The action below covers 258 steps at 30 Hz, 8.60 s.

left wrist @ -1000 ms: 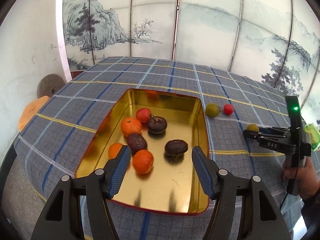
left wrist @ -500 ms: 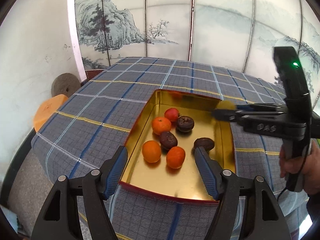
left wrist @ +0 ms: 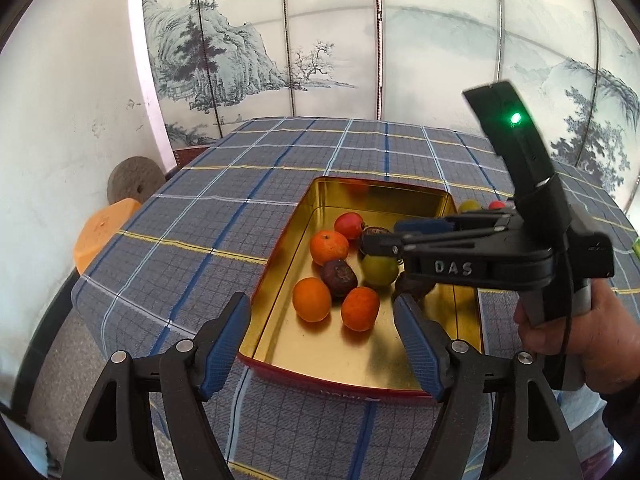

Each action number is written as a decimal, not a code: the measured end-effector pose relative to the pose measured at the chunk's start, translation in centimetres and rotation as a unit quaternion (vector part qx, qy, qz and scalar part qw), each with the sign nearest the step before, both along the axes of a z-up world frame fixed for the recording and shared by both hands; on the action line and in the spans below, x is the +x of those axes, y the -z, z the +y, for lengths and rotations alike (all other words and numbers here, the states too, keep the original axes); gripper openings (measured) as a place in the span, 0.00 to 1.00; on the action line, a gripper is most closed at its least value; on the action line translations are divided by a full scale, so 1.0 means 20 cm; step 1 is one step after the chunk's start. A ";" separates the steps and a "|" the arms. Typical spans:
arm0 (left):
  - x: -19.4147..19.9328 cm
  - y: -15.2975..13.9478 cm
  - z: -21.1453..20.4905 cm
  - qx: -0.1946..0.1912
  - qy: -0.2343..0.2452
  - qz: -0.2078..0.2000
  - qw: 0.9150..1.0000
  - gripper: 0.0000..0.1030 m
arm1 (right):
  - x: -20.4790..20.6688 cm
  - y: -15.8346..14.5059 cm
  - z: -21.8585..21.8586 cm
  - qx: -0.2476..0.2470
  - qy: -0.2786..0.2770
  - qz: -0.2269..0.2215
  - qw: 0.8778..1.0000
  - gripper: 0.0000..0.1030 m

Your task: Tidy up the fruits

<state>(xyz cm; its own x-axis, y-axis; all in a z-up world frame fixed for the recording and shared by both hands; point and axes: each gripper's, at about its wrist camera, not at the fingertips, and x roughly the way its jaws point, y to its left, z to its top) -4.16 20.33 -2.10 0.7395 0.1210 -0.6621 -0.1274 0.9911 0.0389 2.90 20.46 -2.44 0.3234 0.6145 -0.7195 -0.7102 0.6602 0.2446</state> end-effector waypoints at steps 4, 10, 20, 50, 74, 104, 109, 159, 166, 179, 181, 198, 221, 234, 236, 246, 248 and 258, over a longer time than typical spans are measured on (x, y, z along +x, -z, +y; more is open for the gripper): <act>0.00 0.00 -0.01 0.005 0.002 0.002 1.000 0.73 | -0.03 -0.06 -0.04 0.020 0.001 -0.022 1.000 0.51; 0.00 0.00 -0.06 0.017 0.010 0.008 1.000 0.73 | -0.07 -0.12 -0.17 0.038 0.026 -0.055 0.997 0.62; 0.03 -0.02 -0.20 0.046 0.033 0.012 0.998 0.76 | -0.05 -0.01 -0.71 -0.001 0.128 -0.061 0.990 0.72; 1.19 0.23 -0.91 0.153 0.369 0.180 0.899 0.74 | -0.10 0.04 -1.61 0.061 0.262 -0.048 0.962 0.94; 0.58 -0.02 -0.82 0.023 0.235 0.103 0.966 0.35 | -0.06 0.08 -1.56 0.023 0.264 -0.029 0.964 0.98; 0.28 0.04 -0.35 0.013 0.120 0.071 0.990 0.35 | 0.00 0.17 -1.47 -0.070 0.276 0.002 0.959 0.99; 0.31 0.10 -0.32 0.010 0.113 0.083 0.990 0.35 | 0.00 0.18 -1.47 -0.073 0.277 0.002 0.958 0.99; 0.17 0.04 -0.09 -0.001 0.021 0.024 0.999 0.68 | 0.12 -0.10 -0.69 0.022 0.090 -0.045 0.995 0.28; 0.09 0.00 -0.05 0.026 -0.002 0.007 1.000 0.79 | -0.10 -0.17 -0.35 0.041 0.008 -0.042 0.998 0.28; 0.02 -0.05 0.04 0.028 -0.026 -0.013 0.999 0.84 | -0.15 -0.07 -0.14 0.035 -0.002 -0.014 0.999 0.28; 0.01 -0.06 0.05 0.026 -0.025 -0.017 0.999 0.84 | -0.15 -0.07 -0.13 0.034 -0.002 -0.012 0.999 0.28; -0.14 -0.21 0.08 0.019 -0.024 -0.089 0.996 0.99 | -0.21 -0.13 -0.09 0.043 0.002 -0.034 0.998 0.31; -0.54 -0.66 -0.09 0.050 -0.018 -0.250 0.967 1.00 | -0.70 -0.67 -0.43 0.105 0.045 -0.215 0.970 0.74; -0.65 -0.74 -0.16 0.041 -0.011 -0.262 0.964 1.00 | -0.83 -0.74 -0.53 0.114 0.057 -0.233 0.964 0.79; -0.65 -0.74 -0.16 0.038 -0.014 -0.257 0.965 1.00 | -0.84 -0.75 -0.54 0.115 0.059 -0.236 0.963 0.80; -0.63 -0.71 -0.16 0.035 -0.007 -0.238 0.971 1.00 | -0.85 -0.71 -0.59 0.111 0.066 -0.228 0.965 0.82; -0.61 -0.70 -0.17 0.034 -0.006 -0.232 0.972 1.00 | -0.83 -0.69 -0.61 0.109 0.070 -0.222 0.966 0.82; -0.48 -0.62 -0.19 0.028 0.003 -0.191 0.981 1.00 | -0.72 -0.57 -0.72 0.098 0.097 -0.194 0.971 0.84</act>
